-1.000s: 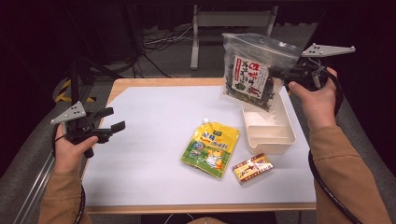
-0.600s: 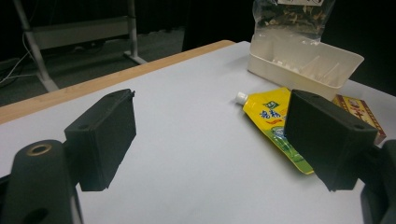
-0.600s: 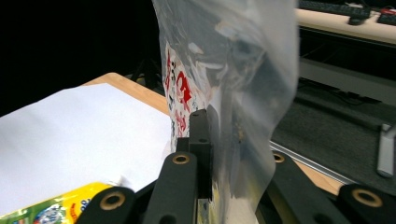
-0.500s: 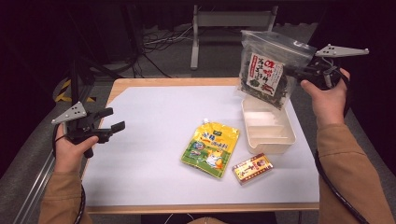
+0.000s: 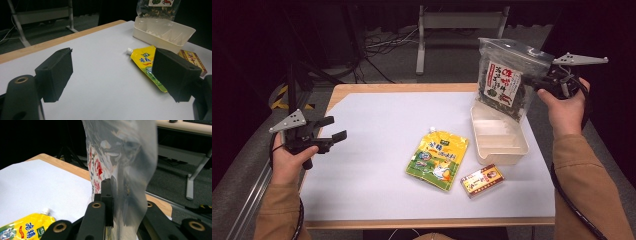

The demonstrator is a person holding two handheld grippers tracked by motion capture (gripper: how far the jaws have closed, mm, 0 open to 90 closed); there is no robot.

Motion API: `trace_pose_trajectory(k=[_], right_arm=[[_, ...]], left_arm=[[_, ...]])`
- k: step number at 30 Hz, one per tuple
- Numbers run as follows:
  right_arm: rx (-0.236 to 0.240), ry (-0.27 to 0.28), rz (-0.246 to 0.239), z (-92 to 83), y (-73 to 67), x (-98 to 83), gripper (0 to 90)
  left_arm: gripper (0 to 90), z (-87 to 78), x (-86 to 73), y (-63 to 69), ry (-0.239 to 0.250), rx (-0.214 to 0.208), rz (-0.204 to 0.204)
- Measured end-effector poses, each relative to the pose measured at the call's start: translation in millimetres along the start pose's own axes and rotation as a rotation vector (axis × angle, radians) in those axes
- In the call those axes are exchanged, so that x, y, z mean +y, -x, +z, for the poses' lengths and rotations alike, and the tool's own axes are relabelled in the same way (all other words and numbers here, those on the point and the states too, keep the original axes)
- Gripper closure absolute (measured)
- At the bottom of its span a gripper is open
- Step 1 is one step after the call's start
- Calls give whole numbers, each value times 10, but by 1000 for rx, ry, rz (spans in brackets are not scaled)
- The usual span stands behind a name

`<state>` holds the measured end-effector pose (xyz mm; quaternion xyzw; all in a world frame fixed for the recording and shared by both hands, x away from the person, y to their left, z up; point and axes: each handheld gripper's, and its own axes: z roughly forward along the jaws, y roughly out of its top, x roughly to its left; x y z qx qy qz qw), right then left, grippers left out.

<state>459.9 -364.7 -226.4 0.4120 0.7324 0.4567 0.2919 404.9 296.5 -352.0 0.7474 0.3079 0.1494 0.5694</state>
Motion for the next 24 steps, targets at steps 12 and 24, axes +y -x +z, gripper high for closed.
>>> trace_pose_trajectory(k=[12,24], right_arm=[[-11,-19,11,50,32,-73,817],[-21,-59,-4,146,-3,-164,809]], left_arm=[[174,32,-6,9,-12,-7,-1],[174,62,-6,24,-20,-16,3]])
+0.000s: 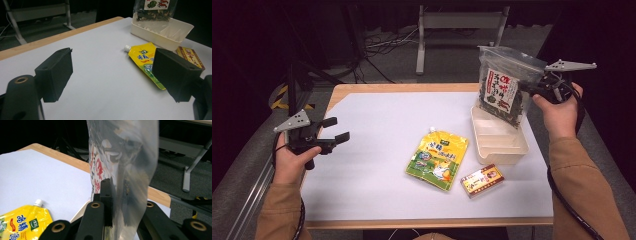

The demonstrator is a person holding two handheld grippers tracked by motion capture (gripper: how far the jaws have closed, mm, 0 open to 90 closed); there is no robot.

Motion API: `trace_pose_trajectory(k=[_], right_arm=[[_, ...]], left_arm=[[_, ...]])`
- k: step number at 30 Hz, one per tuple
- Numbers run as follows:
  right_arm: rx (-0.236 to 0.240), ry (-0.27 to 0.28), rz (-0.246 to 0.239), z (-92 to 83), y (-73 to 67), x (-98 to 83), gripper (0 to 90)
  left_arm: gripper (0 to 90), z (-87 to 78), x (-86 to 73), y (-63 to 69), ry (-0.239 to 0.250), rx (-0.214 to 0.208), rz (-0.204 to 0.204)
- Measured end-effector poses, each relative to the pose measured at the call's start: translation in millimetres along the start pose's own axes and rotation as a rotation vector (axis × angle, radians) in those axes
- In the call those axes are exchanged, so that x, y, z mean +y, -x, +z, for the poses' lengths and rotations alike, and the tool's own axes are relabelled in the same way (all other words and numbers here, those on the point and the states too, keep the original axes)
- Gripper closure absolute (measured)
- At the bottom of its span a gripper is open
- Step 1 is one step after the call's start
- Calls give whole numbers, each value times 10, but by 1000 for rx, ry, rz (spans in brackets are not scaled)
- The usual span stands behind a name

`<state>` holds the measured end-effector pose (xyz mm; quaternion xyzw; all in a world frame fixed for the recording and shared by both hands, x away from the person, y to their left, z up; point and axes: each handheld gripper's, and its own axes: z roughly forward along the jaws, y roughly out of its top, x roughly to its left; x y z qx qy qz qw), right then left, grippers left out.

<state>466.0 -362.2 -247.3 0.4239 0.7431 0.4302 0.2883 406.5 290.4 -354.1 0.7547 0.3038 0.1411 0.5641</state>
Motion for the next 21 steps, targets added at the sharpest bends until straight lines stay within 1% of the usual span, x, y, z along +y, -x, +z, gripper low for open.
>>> trace_pose_trajectory(k=[6,10,12,17,21], right_arm=[[9,-7,3,34,-1,-57,800],[8,-33,1,54,-3,-87,787],[11,-44,12,74,2,-123,779],[-4,-70,31,105,27,-207,768],[-6,-81,47,85,66,-258,755]], left_arm=[[173,50,-6,19,-16,-8,2],[173,69,-9,27,-22,-9,4],[173,77,-7,24,-28,-9,14],[173,102,-15,31,-34,-13,10],[173,128,-19,38,-40,-15,9]])
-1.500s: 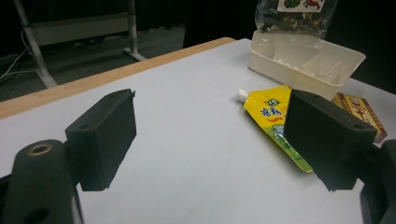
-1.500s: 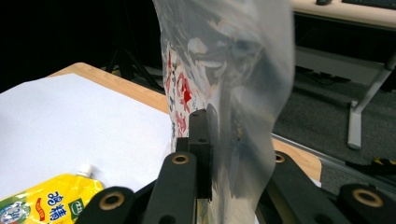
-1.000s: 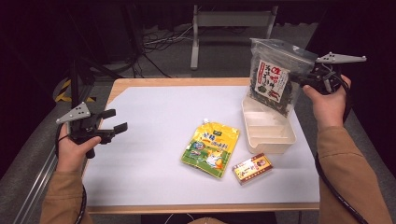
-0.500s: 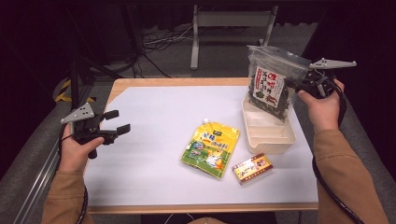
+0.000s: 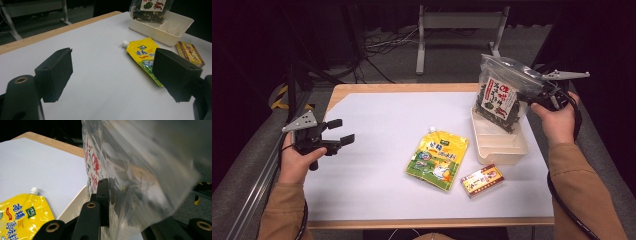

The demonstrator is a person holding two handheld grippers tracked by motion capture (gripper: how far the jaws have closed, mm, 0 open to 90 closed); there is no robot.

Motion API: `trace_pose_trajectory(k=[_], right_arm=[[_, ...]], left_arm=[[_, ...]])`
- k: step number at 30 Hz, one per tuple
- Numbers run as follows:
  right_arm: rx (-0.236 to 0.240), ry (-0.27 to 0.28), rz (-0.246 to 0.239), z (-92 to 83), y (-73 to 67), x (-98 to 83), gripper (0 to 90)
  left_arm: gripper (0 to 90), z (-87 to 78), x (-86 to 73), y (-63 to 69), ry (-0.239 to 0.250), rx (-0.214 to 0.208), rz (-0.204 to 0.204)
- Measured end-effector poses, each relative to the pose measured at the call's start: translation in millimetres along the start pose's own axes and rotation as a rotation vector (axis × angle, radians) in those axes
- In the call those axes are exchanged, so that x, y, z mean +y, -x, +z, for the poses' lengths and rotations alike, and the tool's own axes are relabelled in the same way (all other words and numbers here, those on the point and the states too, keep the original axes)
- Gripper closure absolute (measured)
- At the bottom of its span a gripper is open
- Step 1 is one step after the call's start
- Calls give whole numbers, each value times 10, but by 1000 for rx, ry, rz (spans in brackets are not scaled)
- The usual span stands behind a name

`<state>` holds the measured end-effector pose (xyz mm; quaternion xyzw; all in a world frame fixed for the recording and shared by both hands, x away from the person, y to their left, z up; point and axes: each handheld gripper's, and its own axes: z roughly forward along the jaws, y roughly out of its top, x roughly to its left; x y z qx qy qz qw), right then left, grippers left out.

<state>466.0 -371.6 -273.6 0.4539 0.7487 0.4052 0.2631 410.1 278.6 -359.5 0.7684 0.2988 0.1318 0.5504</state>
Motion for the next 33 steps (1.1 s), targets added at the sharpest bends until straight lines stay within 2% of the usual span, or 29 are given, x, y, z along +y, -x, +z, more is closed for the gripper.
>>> trace_pose_trajectory(k=[7,10,11,15,18,21,25,26,27,30,33], right_arm=[[-8,16,30,-55,27,-37,651],[-19,23,36,-84,27,-45,577],[-18,27,44,-95,31,-50,543],[0,51,97,-118,53,-64,405],[4,54,92,-133,45,-79,355],[-6,50,69,-160,27,-99,337],[-16,49,63,-223,1,-119,316],[-20,52,59,-244,-12,-122,307],[-25,53,57,-263,-27,-124,305],[-43,48,32,-346,-105,-125,299],[-55,34,30,-410,-154,-140,298]], left_arm=[[172,78,-4,25,-23,-10,13],[172,120,-11,41,-31,-18,8],[171,131,-12,39,-39,-17,18],[170,184,-24,54,-52,-25,12],[169,228,-26,61,-66,-26,19],[168,279,-26,78,-75,-38,18],[166,340,-7,100,-86,-47,30],[163,353,-4,113,-87,-49,22],[162,375,5,119,-87,-51,33],[158,432,21,147,-96,-65,31],[154,488,39,177,-113,-71,33]])
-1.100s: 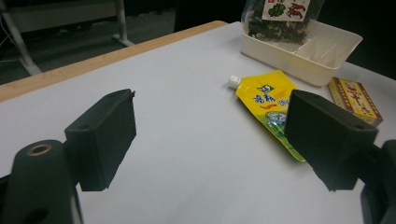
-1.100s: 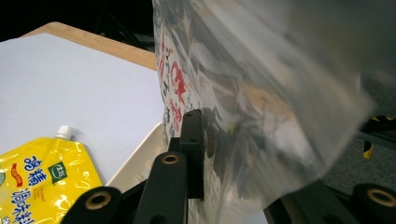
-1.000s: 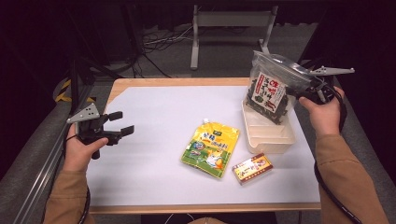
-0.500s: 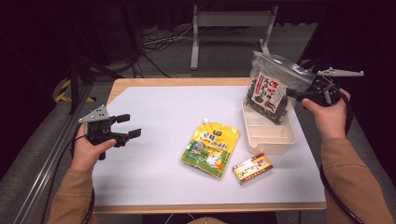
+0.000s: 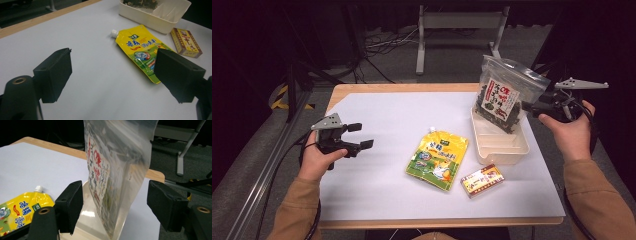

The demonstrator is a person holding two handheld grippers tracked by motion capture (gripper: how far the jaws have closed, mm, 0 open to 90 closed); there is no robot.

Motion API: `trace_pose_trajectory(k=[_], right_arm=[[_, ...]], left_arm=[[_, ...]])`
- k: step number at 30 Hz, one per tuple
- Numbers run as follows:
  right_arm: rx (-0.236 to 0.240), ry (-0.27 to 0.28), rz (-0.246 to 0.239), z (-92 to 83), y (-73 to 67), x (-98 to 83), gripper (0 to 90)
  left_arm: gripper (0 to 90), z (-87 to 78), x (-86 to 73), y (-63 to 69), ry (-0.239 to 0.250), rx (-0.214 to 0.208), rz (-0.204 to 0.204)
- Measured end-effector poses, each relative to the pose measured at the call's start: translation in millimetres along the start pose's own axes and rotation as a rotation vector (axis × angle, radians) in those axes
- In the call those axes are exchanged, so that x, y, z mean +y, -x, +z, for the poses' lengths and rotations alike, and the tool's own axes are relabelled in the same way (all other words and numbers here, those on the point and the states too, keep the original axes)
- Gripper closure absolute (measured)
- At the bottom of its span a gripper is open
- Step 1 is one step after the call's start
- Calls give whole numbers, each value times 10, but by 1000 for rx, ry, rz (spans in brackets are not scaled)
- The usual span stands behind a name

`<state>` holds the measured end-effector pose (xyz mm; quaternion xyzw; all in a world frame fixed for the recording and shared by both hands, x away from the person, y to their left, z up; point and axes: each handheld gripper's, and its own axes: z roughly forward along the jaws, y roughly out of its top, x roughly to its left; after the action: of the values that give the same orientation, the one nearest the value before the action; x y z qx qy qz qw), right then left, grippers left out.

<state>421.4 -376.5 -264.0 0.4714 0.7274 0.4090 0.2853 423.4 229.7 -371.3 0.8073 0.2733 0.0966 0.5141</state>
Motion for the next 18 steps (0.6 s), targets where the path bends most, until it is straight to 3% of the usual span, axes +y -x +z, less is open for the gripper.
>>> trace_pose_trajectory(k=[9,18], right_arm=[[44,-3,-16,-159,-124,-140,301],[117,15,-29,-194,-234,-339,305]], left_arm=[[146,204,59,102,-75,-4,4],[137,360,38,180,-151,0,-25]])
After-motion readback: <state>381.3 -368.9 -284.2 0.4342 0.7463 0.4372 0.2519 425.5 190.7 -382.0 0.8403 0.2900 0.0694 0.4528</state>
